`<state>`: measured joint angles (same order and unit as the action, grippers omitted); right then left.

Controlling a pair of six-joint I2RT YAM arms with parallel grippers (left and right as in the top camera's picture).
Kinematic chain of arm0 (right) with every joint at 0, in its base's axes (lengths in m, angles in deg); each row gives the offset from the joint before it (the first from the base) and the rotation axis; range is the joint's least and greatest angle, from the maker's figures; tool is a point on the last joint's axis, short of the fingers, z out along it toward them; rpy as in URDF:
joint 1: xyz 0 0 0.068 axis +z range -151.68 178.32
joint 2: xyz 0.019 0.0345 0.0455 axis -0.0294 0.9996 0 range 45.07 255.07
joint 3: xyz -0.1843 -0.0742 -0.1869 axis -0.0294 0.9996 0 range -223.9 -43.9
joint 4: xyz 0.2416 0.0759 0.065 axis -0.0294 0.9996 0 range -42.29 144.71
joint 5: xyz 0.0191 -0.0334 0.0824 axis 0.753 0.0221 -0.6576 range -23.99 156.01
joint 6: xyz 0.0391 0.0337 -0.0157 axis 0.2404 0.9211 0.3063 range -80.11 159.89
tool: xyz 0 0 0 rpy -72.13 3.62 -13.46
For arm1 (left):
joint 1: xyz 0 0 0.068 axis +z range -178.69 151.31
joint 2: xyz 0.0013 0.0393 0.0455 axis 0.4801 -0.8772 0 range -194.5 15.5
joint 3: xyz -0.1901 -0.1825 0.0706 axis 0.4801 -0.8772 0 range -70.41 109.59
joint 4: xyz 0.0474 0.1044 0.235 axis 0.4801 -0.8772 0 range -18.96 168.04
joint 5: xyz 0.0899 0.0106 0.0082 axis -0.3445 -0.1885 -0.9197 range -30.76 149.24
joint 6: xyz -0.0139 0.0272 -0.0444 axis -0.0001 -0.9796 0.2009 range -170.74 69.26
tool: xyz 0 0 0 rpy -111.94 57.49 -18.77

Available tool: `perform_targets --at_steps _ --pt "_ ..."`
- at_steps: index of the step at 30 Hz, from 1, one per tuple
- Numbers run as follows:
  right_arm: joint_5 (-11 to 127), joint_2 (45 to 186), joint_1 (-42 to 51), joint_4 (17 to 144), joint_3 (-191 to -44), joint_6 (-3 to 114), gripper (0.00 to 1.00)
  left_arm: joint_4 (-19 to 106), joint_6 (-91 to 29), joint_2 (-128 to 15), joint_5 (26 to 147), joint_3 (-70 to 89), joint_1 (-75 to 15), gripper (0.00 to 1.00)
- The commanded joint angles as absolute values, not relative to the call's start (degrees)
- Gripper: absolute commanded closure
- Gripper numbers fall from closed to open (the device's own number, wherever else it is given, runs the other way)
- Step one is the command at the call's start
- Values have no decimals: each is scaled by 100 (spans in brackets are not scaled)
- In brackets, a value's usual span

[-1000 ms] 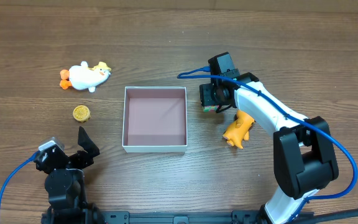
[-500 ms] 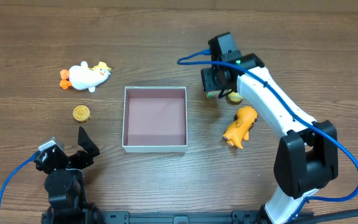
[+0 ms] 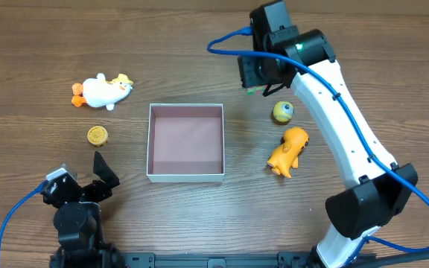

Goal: Pack container
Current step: 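Carry the cube with the right gripper into the box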

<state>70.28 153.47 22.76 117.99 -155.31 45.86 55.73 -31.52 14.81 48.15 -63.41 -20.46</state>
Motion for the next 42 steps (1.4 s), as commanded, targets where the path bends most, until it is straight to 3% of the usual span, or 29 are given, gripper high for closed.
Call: perform_targets --at_steps 1,17,22,42 --pt "6792 15363 2530 11935 -15792 4757 40 5599 -3274 1503 4878 -6389 -2064 0" --pt "6637 15367 3911 12037 -15490 5832 40 5599 -3274 1503 4878 -6389 -2064 0" --pt "6642 15540 3955 11873 -15042 6425 40 5599 -3274 1503 4878 -6389 -2064 0" --pt "7568 16661 3944 11395 -14998 6849 40 5599 -3274 1503 4878 -6389 -2064 0"
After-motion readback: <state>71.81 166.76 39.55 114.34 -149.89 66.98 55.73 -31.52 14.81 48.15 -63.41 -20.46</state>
